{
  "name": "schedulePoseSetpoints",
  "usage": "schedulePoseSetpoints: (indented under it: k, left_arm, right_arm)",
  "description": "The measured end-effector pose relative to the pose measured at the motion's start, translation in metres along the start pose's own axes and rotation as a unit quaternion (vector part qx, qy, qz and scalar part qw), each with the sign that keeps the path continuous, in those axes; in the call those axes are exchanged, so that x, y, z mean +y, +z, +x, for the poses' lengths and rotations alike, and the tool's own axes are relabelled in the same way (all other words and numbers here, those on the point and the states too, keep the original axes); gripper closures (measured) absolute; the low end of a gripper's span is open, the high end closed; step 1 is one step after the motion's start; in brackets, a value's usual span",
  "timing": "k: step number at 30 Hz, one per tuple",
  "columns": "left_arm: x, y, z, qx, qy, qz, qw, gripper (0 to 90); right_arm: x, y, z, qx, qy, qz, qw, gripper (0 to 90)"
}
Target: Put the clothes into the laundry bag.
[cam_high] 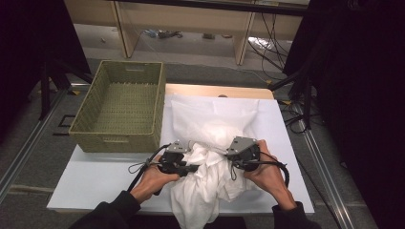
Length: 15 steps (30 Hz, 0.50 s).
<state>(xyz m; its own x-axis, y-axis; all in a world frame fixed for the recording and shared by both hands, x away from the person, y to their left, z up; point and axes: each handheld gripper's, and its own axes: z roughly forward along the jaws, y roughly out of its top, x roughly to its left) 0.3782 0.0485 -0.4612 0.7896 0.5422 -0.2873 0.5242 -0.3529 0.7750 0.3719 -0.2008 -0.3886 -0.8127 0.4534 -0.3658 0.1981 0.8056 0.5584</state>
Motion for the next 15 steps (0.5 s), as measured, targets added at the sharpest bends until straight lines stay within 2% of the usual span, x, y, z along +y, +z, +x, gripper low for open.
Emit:
schedulePoseSetpoints:
  k: [2, 3, 4, 5, 7, 8, 10, 11, 12, 13, 14, 15]
  left_arm:
    - [0.004, 0.0, -0.005, -0.015, -0.006, -0.007, 0.9998, 85.9]
    - [0.007, 0.0, -0.009, -0.021, 0.0, -0.011, 0.9997, 86.1]
    - [0.011, 0.001, -0.014, -0.023, 0.01, -0.012, 0.9996, 86.2]
    - [0.014, 0.002, -0.017, -0.024, 0.014, -0.016, 0.9995, 86.2]
    - [0.025, 0.006, -0.025, -0.01, 0.025, -0.012, 0.9996, 86.3]
    - [0.028, 0.009, -0.026, -0.012, 0.026, -0.014, 0.9995, 86.4]
    - [0.036, 0.016, -0.026, -0.01, 0.013, -0.025, 0.9996, 86.5]
    - [0.043, 0.021, -0.024, -0.012, 0.004, -0.041, 0.9991, 86.5]
    - [0.047, 0.025, -0.024, -0.018, -0.008, -0.051, 0.9985, 86.6]
    - [0.052, 0.029, -0.021, -0.006, -0.009, -0.064, 0.9979, 86.6]
    - [0.056, 0.033, -0.012, 0.021, -0.022, -0.086, 0.9958, 86.5]
    - [0.057, 0.037, -0.001, 0.037, -0.053, -0.099, 0.993, 86.5]
  right_arm:
    - [0.0, -0.003, -0.002, -0.009, 0.005, -0.007, 0.9999, 90.0]
    - [0.001, -0.007, -0.004, -0.008, -0.006, -0.013, 0.9999, 90.0]
    - [0.006, -0.02, -0.004, -0.011, -0.004, -0.023, 0.9997, 90.0]
    - [0.006, -0.02, -0.004, -0.011, -0.004, -0.023, 0.9997, 90.0]
    - [0.012, -0.03, -0.002, -0.014, -0.015, -0.032, 0.9993, 90.0]
    - [0.016, -0.034, 0.0, -0.014, -0.014, -0.036, 0.9992, 90.0]
    - [0.02, -0.04, 0.002, -0.009, -0.019, -0.05, 0.9985, 90.0]
    - [0.022, -0.042, 0.004, -0.005, -0.009, -0.053, 0.9985, 90.0]
    - [0.024, -0.045, 0.005, 0.003, -0.013, -0.061, 0.998, 90.0]
    - [0.026, -0.046, 0.006, 0.003, -0.013, -0.062, 0.998, 90.0]
    - [0.028, -0.047, 0.008, 0.003, -0.014, -0.062, 0.998, 90.0]
    - [0.028, -0.048, 0.009, 0.005, -0.018, -0.062, 0.9979, 90.0]
